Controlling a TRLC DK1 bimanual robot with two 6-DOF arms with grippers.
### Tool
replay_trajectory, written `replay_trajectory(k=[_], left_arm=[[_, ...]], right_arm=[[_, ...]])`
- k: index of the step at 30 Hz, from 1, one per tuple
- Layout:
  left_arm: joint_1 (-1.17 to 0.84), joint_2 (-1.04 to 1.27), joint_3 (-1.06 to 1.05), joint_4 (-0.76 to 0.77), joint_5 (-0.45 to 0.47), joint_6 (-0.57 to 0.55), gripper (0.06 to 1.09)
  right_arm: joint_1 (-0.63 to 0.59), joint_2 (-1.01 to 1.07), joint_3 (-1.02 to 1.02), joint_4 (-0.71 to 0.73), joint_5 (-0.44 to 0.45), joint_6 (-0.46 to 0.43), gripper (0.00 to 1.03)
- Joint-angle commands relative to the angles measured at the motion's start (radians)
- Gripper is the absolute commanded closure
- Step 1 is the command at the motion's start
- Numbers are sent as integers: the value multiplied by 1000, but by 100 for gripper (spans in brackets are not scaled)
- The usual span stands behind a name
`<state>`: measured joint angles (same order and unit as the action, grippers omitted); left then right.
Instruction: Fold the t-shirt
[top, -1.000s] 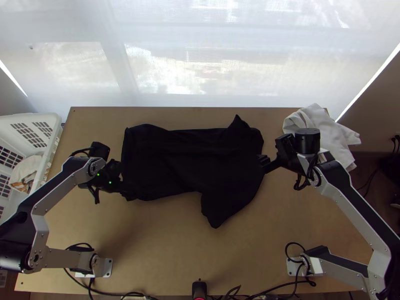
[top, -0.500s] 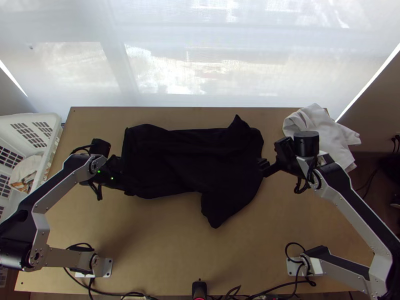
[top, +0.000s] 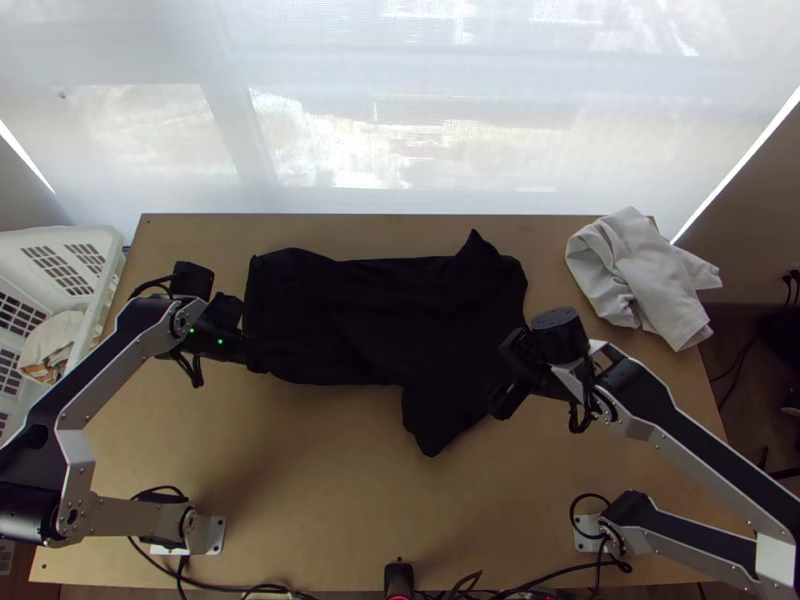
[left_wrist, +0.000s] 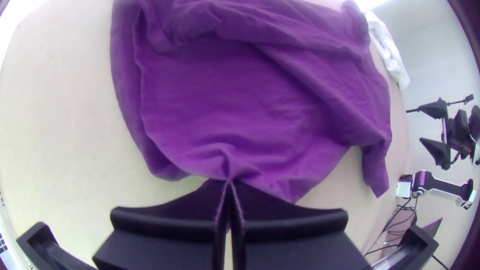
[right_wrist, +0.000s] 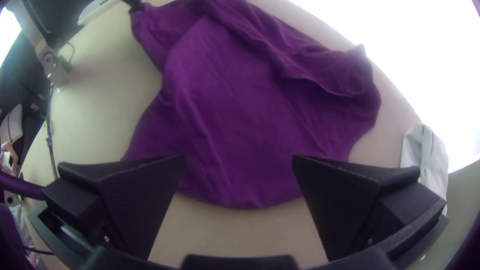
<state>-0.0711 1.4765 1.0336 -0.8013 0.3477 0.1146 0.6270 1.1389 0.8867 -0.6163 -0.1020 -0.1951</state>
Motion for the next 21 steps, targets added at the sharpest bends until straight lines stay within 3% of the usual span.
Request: replay_trajectory(k=[1, 12, 21], left_arm=[[1, 1, 22, -1, -3, -15, 105], [31, 4, 11, -3, -9, -13, 105], [65, -16, -10, -10, -10, -4, 105]], right_arm=[[208, 16, -19, -16, -1, -23, 5], [488, 99, -77, 41, 45, -129, 5], [534, 165, -129, 142, 58, -170, 5]])
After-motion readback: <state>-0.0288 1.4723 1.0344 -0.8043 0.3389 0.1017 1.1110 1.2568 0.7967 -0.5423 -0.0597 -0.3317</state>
